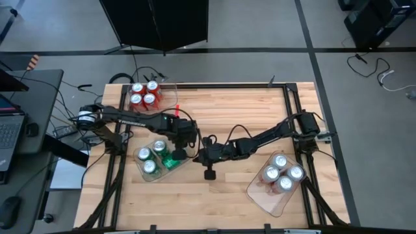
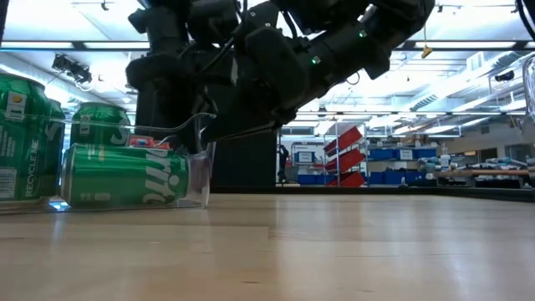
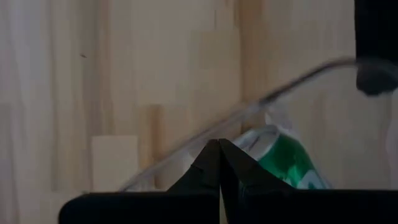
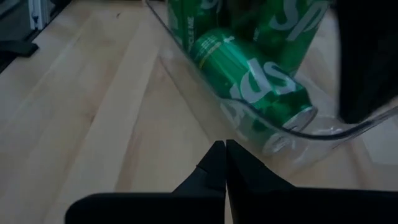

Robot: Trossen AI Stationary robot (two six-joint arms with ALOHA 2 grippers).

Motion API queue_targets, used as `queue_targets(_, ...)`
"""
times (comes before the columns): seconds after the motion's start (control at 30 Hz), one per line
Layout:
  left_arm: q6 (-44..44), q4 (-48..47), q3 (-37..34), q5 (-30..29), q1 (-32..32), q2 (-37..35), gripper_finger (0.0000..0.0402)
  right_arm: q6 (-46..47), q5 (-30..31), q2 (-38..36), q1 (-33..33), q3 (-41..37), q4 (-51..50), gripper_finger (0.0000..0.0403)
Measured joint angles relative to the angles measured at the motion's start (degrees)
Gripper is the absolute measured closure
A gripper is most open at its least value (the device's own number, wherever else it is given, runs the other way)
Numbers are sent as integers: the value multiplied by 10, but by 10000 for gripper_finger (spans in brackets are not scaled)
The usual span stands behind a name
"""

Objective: Sort soda cans
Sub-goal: Adjust the green soda can in the transparent bin

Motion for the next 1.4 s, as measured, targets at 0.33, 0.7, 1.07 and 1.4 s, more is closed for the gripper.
queue_targets(0.33,24,26,-36,2,0,2,401,-1,0,0,-4,0,1,403)
queue_targets(0.7,43,18,-37,22,0,19,401,-1,-1,0,-13,0,1,403)
queue_targets(1.07,23,-58,0,32,-37,19,401,-4,10,0,-27,0,8,403)
queue_targets(1.4,14,-111,40,20,-61,19,401,-3,29,0,-31,0,6,403)
